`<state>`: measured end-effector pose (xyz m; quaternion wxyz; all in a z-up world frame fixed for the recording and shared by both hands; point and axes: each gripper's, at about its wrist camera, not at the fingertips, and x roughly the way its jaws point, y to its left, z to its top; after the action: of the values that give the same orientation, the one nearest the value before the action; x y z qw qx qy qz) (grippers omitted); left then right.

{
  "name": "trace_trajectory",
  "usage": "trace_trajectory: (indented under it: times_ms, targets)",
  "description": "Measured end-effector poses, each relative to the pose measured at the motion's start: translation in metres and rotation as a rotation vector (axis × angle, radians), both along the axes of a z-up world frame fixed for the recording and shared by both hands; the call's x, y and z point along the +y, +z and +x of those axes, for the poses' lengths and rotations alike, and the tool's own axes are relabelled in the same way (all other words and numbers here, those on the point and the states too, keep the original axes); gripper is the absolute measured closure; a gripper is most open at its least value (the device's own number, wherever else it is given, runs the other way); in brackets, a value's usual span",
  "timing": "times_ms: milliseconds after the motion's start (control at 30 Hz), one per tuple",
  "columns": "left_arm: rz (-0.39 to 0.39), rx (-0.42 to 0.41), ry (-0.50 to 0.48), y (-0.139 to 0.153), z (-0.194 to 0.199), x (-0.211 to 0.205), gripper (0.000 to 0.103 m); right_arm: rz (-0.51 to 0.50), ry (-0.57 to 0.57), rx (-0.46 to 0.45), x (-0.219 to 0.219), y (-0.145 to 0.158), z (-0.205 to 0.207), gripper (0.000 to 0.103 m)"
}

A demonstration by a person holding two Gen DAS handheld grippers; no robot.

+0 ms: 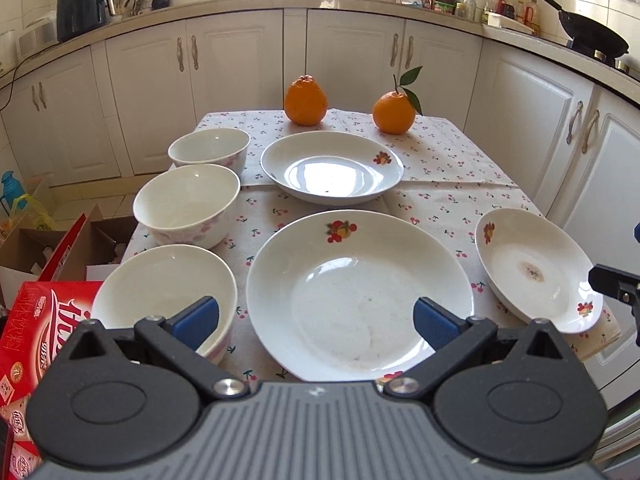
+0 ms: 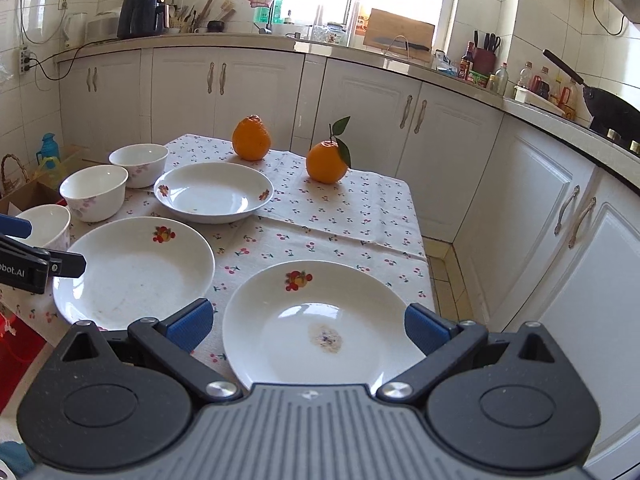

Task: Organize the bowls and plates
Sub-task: 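Move the left gripper toward the rim of the brown-stained white plate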

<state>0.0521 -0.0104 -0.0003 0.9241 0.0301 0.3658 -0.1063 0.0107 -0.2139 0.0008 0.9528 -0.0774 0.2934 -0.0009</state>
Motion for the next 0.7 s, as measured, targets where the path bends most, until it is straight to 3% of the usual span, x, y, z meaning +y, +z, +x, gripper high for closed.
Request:
trace_trajectory:
  times_ms: [367, 567, 700]
  targets:
    - [-0.013, 0.017, -0.124, -0.004, 0.025, -0.031, 0.001, 0.026, 0.039, 0.088, -0.031, -0.038, -0.009, 0.0]
    - [0.052, 0.016, -0.164, -0.007, 0.038, -0.056, 0.001, 0.067, 0.054, 0.142, -0.044, -0.058, -0.01, 0.0]
    - [0.042, 0.033, -0.199, -0.008, 0.049, -0.067, 0.001, 0.084, 0.049, 0.172, -0.049, -0.072, -0.005, 0.0]
